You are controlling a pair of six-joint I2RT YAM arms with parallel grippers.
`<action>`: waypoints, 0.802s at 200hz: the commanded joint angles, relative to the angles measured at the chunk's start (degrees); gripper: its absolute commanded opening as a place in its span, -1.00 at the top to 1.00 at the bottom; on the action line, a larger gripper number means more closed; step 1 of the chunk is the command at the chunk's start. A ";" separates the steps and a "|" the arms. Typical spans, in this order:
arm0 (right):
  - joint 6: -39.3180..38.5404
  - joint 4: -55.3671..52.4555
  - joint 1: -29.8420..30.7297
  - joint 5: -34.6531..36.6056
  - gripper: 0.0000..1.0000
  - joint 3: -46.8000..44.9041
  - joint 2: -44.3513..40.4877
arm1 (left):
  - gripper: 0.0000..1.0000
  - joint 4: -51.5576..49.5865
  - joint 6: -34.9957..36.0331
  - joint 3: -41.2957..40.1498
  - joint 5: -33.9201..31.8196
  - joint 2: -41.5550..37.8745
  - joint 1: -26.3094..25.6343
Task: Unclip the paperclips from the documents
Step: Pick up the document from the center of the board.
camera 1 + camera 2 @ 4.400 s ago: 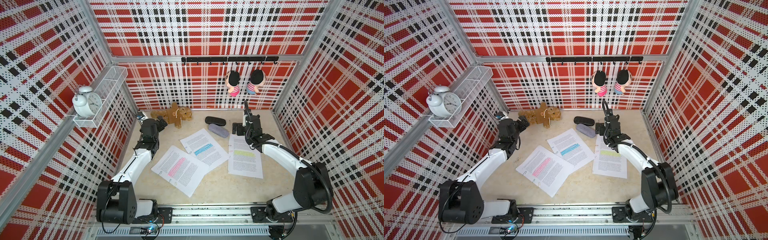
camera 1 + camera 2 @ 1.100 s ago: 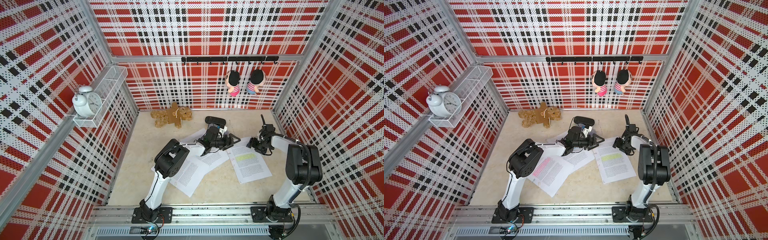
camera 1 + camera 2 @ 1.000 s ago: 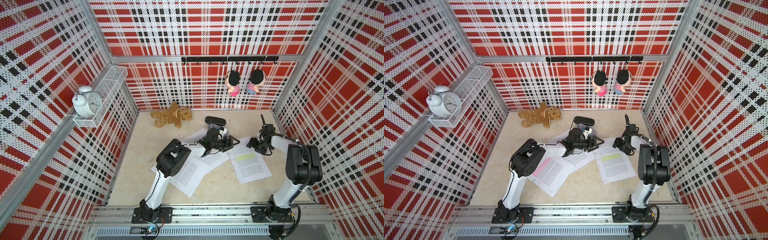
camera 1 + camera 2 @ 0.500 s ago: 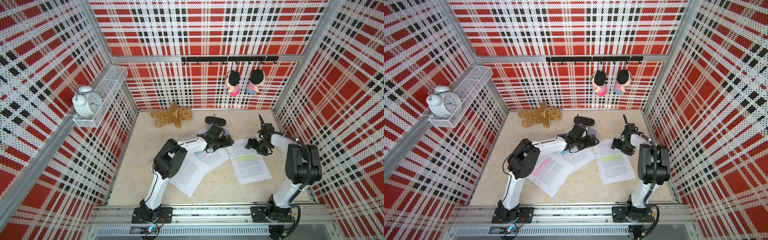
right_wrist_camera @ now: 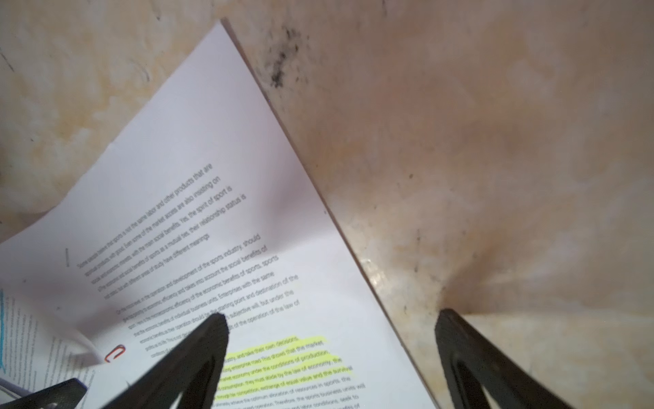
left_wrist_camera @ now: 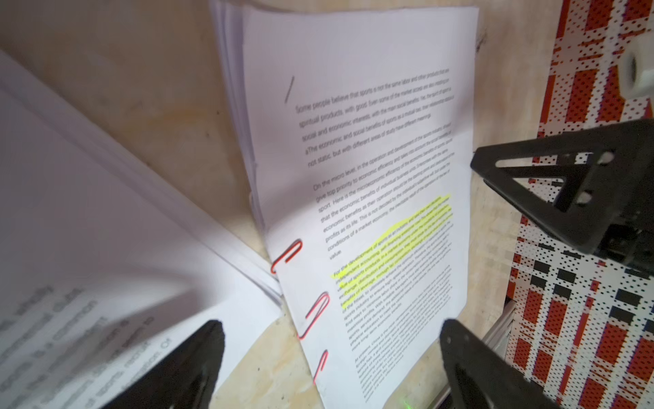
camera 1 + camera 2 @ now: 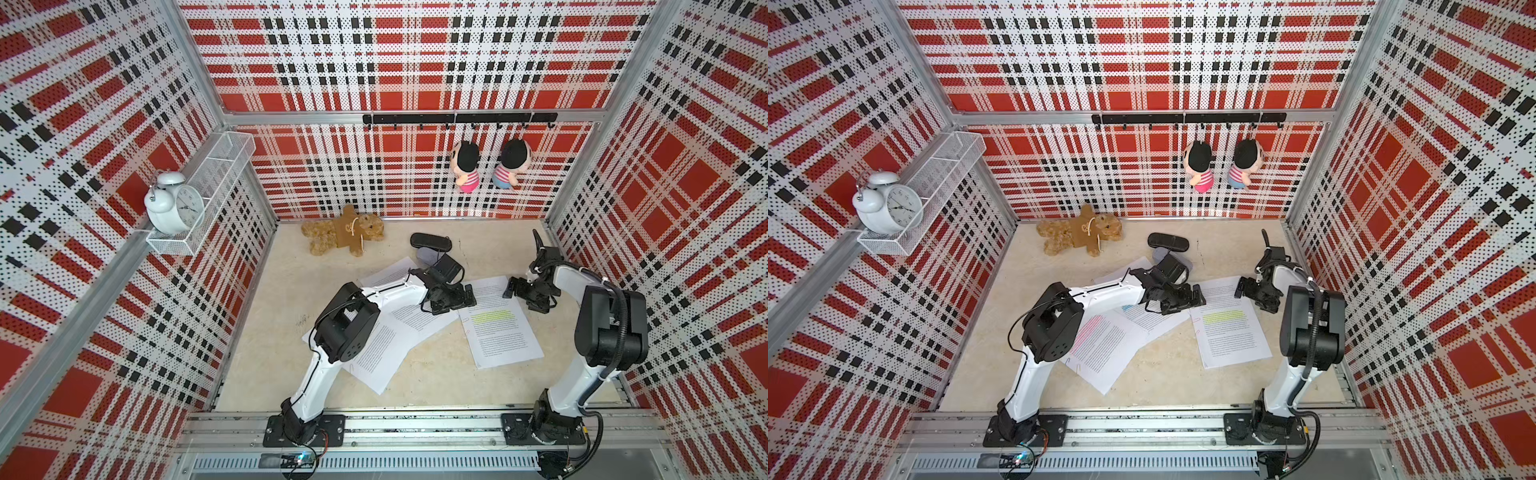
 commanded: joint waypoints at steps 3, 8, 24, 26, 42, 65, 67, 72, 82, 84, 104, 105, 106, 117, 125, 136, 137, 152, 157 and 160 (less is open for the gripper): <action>0.14 -0.10 -0.29 -1.65 -0.90 -1.82 1.13 | -0.96 -2.22 -2.47 0.73 4.70 2.83 -1.72; 0.27 0.08 -0.24 -1.83 -0.89 -2.12 1.13 | -0.96 -2.25 -2.55 1.22 5.40 3.54 -2.00; 0.54 0.31 0.15 -2.29 -0.87 -2.84 1.13 | -0.96 -2.23 -2.65 2.46 7.86 5.70 -3.15; 0.51 0.26 0.27 -2.30 -0.87 -2.85 1.13 | -0.96 -2.28 -2.69 2.62 8.11 6.00 -3.19; 0.58 0.30 1.04 -1.95 -0.87 -3.40 1.13 | -0.96 -2.27 -3.09 2.84 9.37 7.32 -3.73; 1.27 0.72 2.55 -2.28 -0.86 -4.41 0.87 | -0.96 -1.34 -4.09 1.96 9.98 8.05 -3.65; 1.28 0.74 2.70 -2.29 -0.86 -4.49 0.86 | -0.96 -1.16 -4.31 1.94 10.09 7.99 -3.65; 1.37 0.76 3.19 -2.30 -0.85 -4.67 0.86 | -0.96 -0.58 -4.52 2.06 10.34 8.21 -3.65; 1.71 0.83 4.09 -2.05 -0.85 -4.99 0.95 | -0.96 0.36 -5.17 2.59 10.63 8.45 -3.56; 1.77 0.90 4.20 -2.04 -0.85 -5.08 0.95 | -0.96 0.65 -5.37 2.76 10.72 8.44 -3.49; 2.40 1.31 5.54 -2.16 -0.84 -5.74 1.21 | -0.96 6.02 -7.59 3.20 11.44 7.95 -3.21; 2.46 1.34 5.56 -2.19 -0.84 -5.83 1.21 | -0.96 6.34 -7.76 3.20 11.44 7.92 -3.17; 2.45 1.35 5.57 -2.24 -0.85 -5.84 1.21 | -0.96 6.68 -7.93 3.15 11.49 7.86 -3.14; 2.96 1.62 5.82 -2.63 -0.84 -6.23 1.21 | -0.96 11.28 -9.80 2.26 11.84 6.98 -2.88; 3.22 1.84 5.80 -2.83 -0.84 -6.50 1.13 | -0.96 15.67 -11.62 0.76 12.05 5.90 -2.62; 3.48 1.98 5.80 -2.99 -0.84 -6.78 0.96 | -0.96 23.32 -14.47 -2.52 12.15 4.02 -2.27; 3.48 1.98 5.82 -2.99 -0.84 -6.80 0.96 | -0.97 24.05 -14.75 -2.87 12.15 3.89 -2.21; 3.56 1.85 5.79 -3.09 -0.83 -6.89 0.78 | -0.89 32.56 -18.82 -7.39 12.05 1.91 -1.53; 3.49 1.73 5.78 -3.04 -0.84 -6.97 0.69 | -0.84 33.19 -19.33 -8.18 11.64 1.61 -1.30; 3.53 1.71 5.81 -3.00 -0.83 -7.00 0.61 | -0.80 33.10 -19.34 -8.49 11.38 1.48 -1.20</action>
